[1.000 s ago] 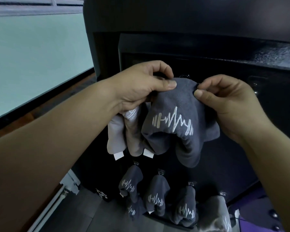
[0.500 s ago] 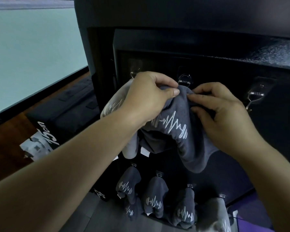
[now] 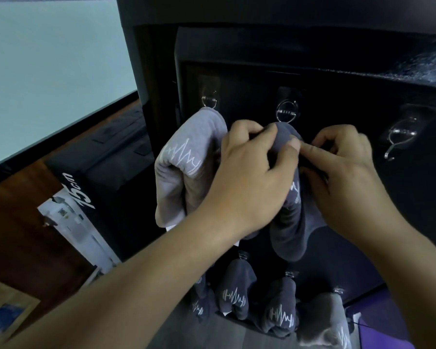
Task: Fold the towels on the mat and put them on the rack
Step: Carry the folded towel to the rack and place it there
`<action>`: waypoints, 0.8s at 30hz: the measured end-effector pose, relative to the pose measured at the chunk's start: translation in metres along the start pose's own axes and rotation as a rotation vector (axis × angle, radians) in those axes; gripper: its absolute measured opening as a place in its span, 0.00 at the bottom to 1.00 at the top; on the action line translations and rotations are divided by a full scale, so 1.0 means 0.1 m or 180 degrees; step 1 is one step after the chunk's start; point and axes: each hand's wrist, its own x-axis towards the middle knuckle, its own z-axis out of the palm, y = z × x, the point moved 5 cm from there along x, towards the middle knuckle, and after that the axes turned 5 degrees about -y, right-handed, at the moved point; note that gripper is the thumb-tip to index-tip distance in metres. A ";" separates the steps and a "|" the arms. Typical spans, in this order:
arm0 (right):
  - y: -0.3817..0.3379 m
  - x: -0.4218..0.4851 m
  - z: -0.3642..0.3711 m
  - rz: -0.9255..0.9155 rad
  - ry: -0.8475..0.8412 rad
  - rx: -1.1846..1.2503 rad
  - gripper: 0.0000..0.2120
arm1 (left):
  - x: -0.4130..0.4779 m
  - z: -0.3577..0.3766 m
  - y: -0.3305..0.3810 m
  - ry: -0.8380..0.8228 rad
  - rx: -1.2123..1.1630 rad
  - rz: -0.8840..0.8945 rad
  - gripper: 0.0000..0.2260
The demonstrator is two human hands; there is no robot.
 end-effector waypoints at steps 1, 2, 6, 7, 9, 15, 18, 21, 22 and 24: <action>0.02 -0.02 0.02 -0.0016 -0.0083 0.0107 0.19 | -0.03 0.02 -0.01 0.0002 0.0114 0.0045 0.20; 0.03 -0.03 0.05 -0.0017 -0.0174 0.0255 0.20 | -0.05 0.02 -0.01 0.0028 0.0338 0.0089 0.23; 0.04 -0.07 0.11 0.0131 -0.0424 0.1052 0.23 | -0.11 0.06 -0.03 0.0113 0.0865 0.0178 0.31; 0.02 -0.09 0.11 0.0110 -0.0414 0.1228 0.23 | -0.13 0.08 -0.04 0.0044 0.0660 0.0182 0.31; -0.02 -0.13 0.10 0.0030 -0.0354 0.1529 0.23 | -0.17 0.12 -0.08 -0.0065 0.0119 0.0192 0.31; -0.01 -0.24 0.25 0.0238 -0.0429 0.2386 0.21 | -0.19 0.17 -0.17 -0.0070 -0.0427 0.0045 0.32; 0.02 -0.27 0.30 0.0377 -0.0501 0.2580 0.21 | -0.20 0.15 -0.23 -0.0173 -0.0761 -0.0086 0.31; 0.01 -0.37 0.33 0.0388 -0.0628 0.2595 0.23 | -0.28 0.17 -0.32 -0.0286 -0.1059 -0.0299 0.33; 0.01 -0.41 0.35 0.0397 -0.0655 0.2541 0.25 | -0.32 0.20 -0.35 -0.0332 -0.1112 -0.0332 0.33; 0.00 -0.50 0.39 0.0444 -0.0700 0.2376 0.28 | -0.40 0.25 -0.38 -0.0407 -0.1342 -0.0332 0.28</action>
